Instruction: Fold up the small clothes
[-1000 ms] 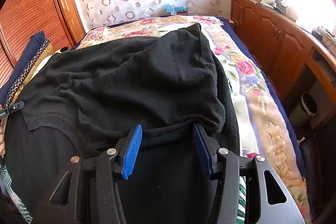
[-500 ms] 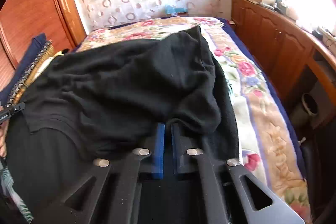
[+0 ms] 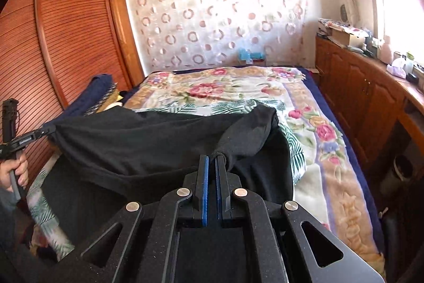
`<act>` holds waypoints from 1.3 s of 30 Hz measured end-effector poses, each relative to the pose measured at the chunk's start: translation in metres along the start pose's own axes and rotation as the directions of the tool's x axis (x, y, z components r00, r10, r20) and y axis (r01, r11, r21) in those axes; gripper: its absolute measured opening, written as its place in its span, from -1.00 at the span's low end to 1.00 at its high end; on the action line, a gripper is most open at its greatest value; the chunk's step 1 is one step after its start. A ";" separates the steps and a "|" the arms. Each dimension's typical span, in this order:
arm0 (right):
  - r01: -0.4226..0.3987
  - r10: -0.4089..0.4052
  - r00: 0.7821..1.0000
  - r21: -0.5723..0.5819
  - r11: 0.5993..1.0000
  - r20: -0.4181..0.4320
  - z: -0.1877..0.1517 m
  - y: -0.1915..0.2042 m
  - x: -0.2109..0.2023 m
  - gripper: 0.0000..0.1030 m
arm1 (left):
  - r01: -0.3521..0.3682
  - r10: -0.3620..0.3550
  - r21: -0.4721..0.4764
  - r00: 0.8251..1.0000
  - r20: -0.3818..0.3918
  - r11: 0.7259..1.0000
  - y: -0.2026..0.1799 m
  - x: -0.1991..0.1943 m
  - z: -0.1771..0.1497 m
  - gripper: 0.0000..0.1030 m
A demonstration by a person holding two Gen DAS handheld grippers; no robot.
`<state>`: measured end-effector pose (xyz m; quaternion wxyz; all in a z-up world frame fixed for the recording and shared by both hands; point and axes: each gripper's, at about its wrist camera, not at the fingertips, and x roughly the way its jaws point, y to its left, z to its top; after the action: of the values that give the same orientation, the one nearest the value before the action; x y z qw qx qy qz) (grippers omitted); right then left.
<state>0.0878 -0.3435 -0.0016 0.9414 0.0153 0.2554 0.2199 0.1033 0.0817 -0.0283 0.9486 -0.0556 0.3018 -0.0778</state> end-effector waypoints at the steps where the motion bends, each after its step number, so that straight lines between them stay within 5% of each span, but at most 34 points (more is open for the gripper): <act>1: -0.007 0.007 1.000 0.001 1.000 -0.003 -0.005 -0.001 -0.006 -0.92 | 0.004 -0.004 0.000 1.000 -0.002 1.000 0.001 -0.005 -0.005 -0.91; 13: -0.057 0.057 0.998 -0.018 0.998 0.004 -0.030 0.007 -0.065 -0.92 | 0.001 -0.001 0.034 1.000 0.002 0.999 0.002 -0.048 -0.030 -0.91; 20: -0.056 0.054 0.988 -0.011 0.998 -0.144 -0.065 0.000 -0.033 -0.92 | -0.019 0.021 0.014 0.990 -0.140 1.000 0.012 -0.024 -0.071 -0.91; 22: -0.024 0.022 0.986 -0.012 1.000 -0.164 -0.066 -0.003 -0.026 -0.63 | -0.017 0.017 -0.001 0.988 -0.152 1.000 0.014 -0.022 -0.077 -0.84; 24: 0.003 -0.004 0.987 -0.008 1.000 -0.159 -0.065 -0.005 -0.024 -0.35 | -0.022 0.021 -0.005 0.989 -0.149 1.000 0.014 -0.024 -0.080 -0.64; 29: 0.041 -0.043 0.990 -0.023 0.999 -0.133 -0.059 -0.004 -0.027 -0.32 | -0.029 0.028 -0.004 0.992 -0.126 1.000 0.017 -0.029 -0.083 -0.06; 32: 0.052 -0.055 0.989 -0.024 0.998 -0.136 -0.064 0.001 -0.029 -0.32 | -0.022 0.020 -0.014 0.992 -0.126 1.000 0.022 -0.028 -0.083 0.47; 39: 0.068 -0.070 0.982 -0.018 0.997 -0.176 -0.061 -0.005 0.017 -0.32 | -0.054 0.052 -0.008 0.988 -0.146 0.999 0.021 -0.017 -0.085 0.54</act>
<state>0.0735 -0.3456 -0.0637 0.9222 -0.0188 0.3369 0.1889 0.0423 0.1004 -0.0908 0.9253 -0.0471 0.3723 -0.0547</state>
